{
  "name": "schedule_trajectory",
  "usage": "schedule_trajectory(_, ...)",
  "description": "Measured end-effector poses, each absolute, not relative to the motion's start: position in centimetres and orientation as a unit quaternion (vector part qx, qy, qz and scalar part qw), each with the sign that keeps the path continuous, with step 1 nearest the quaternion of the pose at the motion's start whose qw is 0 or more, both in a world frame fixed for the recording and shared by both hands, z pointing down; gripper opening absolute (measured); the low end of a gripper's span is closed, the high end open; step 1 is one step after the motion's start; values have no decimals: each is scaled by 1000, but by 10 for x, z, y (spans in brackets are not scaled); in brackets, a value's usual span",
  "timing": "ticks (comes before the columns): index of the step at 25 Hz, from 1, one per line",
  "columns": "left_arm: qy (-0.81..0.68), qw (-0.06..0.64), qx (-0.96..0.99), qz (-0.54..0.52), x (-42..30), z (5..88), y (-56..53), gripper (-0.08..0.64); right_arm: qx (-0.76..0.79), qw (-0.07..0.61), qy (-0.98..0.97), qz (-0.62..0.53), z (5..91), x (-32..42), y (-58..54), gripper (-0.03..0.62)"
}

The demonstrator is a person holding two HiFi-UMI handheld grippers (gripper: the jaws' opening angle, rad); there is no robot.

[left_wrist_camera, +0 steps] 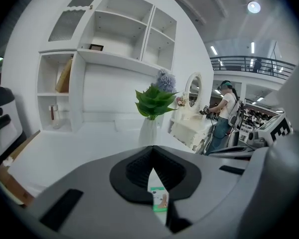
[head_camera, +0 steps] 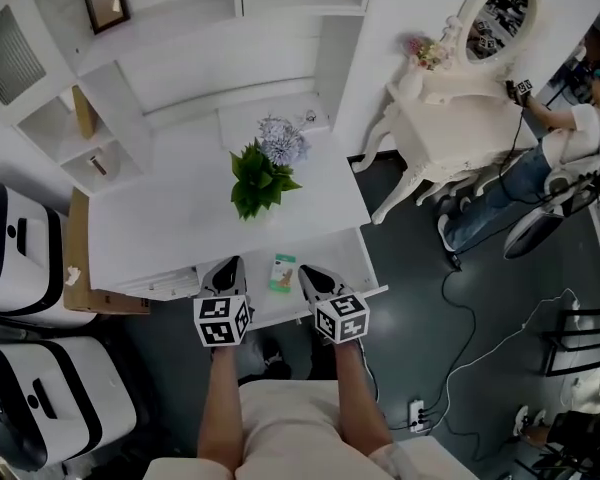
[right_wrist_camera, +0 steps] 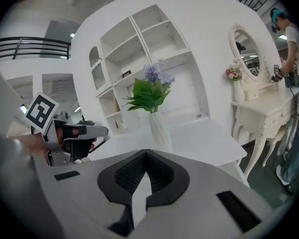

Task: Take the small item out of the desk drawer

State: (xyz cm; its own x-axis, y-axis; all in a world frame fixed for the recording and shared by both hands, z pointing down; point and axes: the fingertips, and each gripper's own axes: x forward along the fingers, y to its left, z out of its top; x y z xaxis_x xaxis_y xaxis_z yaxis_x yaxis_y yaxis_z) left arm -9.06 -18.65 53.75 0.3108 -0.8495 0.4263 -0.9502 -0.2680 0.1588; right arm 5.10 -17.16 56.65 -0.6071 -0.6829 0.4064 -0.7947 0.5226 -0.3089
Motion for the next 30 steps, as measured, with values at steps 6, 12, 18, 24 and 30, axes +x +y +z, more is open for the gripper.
schedule_trajectory(6, -586, 200, 775, 122, -69, 538, -212, 17, 411, 144, -866, 244, 569, 64, -204, 25)
schedule_trajectory(12, -586, 212, 767, 151, -51, 565, -221, 17, 405, 158, -863, 257, 586, 82, -220, 25)
schedule_trajectory(18, -577, 228, 761, 192, -39, 606, -226, 17, 403, 173, -856, 274, 611, 101, -224, 25)
schedule_trajectory(24, -560, 261, 756, 218, -23, 659, -220, 17, 399, 197, -848, 287, 636, 120, -221, 25)
schedule_trajectory(30, -524, 306, 747, 272, -9, 719, -213, 33, 388, 222, -842, 302, 659, 133, -216, 25)
